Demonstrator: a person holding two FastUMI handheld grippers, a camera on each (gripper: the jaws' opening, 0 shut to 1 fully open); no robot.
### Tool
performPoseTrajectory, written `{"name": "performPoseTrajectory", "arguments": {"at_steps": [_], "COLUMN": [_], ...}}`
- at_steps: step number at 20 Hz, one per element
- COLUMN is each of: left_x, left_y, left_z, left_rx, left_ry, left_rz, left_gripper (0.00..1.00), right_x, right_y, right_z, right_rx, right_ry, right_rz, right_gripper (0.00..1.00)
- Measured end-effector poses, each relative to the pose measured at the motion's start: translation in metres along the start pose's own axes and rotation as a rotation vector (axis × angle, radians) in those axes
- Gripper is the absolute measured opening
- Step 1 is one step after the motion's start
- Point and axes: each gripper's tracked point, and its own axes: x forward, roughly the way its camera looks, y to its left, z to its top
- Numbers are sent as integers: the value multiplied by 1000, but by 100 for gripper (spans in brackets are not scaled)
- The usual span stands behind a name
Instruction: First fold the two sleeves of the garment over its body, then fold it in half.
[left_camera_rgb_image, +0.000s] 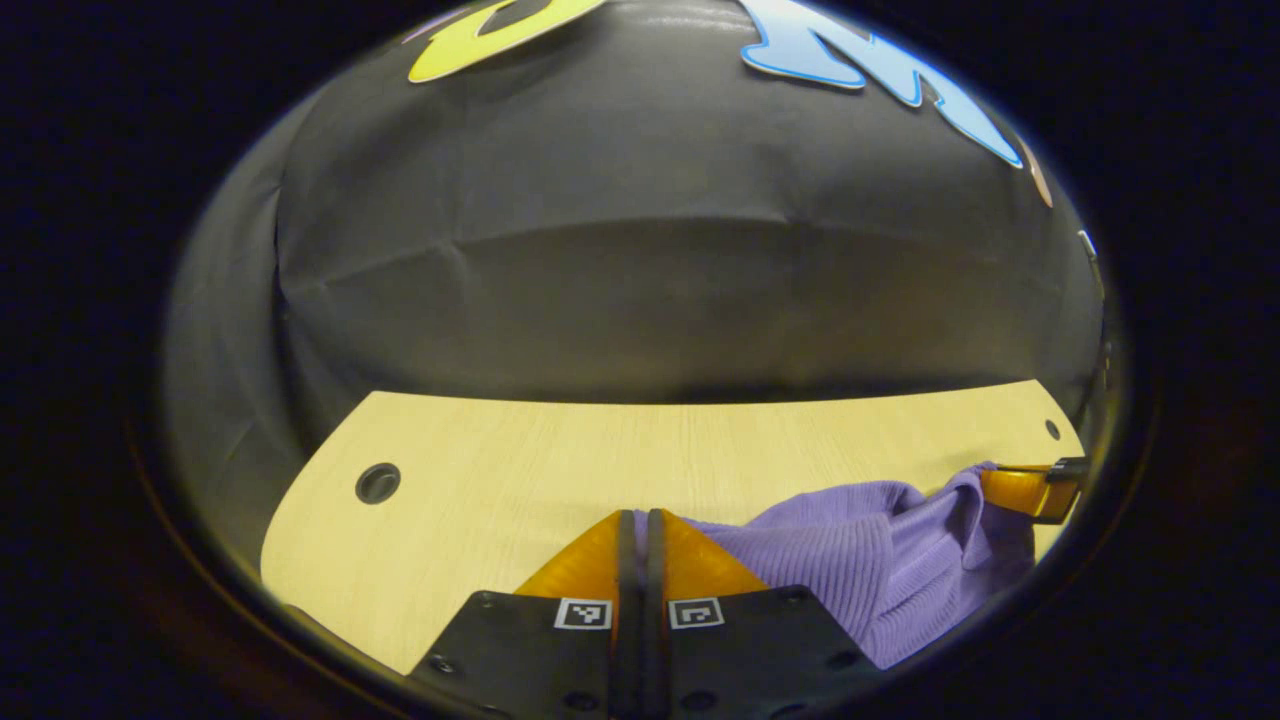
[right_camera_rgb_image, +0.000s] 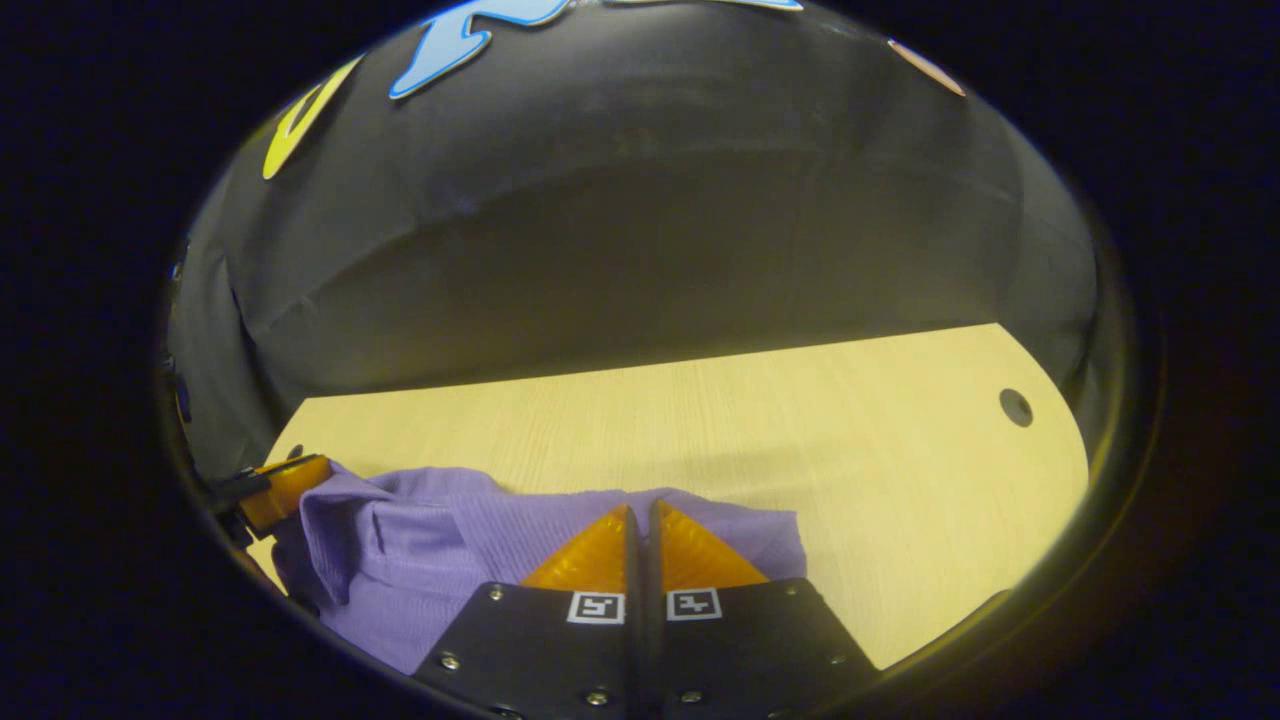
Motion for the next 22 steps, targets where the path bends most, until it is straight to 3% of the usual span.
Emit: {"name": "performPoseTrajectory", "arguments": {"at_steps": [6,8,9,10,11,13,15,20,22], "left_x": [-10,-23,-32,-42,-54,-83,-116,-221,-263], "left_y": [-9,-11,-13,-15,-15,-18,-18,-23,-27], "left_z": [6,13,21,31,40,61,82,116,121], "left_rx": [-12,-29,-41,-49,-52,-48,-39,-45,-42], "left_ry": [4,2,-12,-27,-42,-82,-117,-194,-216], "left_rz": [-19,-30,-33,-39,-42,-47,-50,-72,-89], "left_gripper": [10,23,30,29,37,38,29,33,29], "right_x": [-12,-26,-35,-44,-56,-83,-117,-217,-251], "right_y": [-2,-4,-4,-2,0,4,10,29,36], "right_z": [11,23,30,37,45,58,73,96,96], "right_rx": [10,-4,-11,-16,-21,-38,-47,-74,-95], "right_ry": [-16,-43,-60,-74,-88,-120,-161,-258,-287], "right_rz": [9,3,2,7,13,20,30,51,56], "right_gripper": [9,28,29,29,29,29,29,29,25]}}
